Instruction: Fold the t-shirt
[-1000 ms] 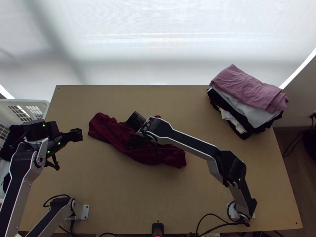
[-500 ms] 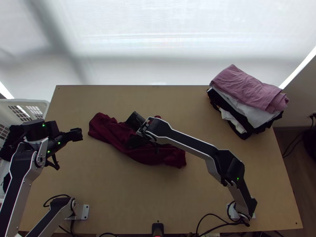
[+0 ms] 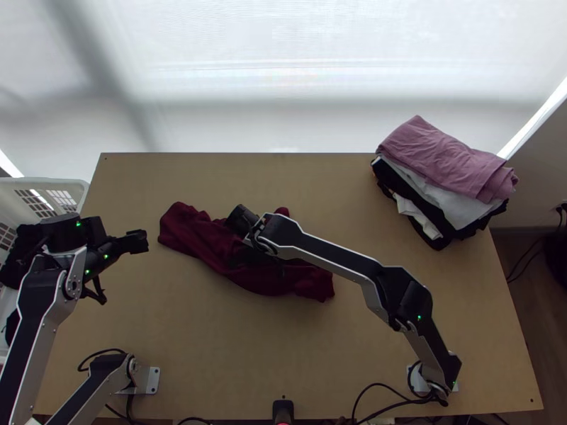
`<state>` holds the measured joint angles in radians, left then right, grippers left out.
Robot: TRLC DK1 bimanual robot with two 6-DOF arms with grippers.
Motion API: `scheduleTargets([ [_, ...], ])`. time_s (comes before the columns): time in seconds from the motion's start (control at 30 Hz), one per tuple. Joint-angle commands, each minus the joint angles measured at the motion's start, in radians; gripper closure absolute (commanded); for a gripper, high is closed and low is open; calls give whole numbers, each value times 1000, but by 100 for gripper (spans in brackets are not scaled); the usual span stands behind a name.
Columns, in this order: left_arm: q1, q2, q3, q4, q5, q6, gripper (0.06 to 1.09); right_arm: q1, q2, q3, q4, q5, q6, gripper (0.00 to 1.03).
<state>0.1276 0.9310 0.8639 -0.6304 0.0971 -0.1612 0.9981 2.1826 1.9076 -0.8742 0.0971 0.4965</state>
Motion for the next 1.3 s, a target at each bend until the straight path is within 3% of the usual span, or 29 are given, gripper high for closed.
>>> scheduleTargets([
  [0.0,15,9,6,14,4,17,10,-23,-21,33,-8,41,-12,100],
  [0.37,7,19,0,38,9,17,10,-151,-225,-19,-9,105,-56,100],
  [0.73,4,23,4,41,9,19,10,-339,-353,-197,-8,141,-110,100],
  [1.27,0,34,24,41,9,31,10,-558,-409,-395,150,171,-173,100],
])
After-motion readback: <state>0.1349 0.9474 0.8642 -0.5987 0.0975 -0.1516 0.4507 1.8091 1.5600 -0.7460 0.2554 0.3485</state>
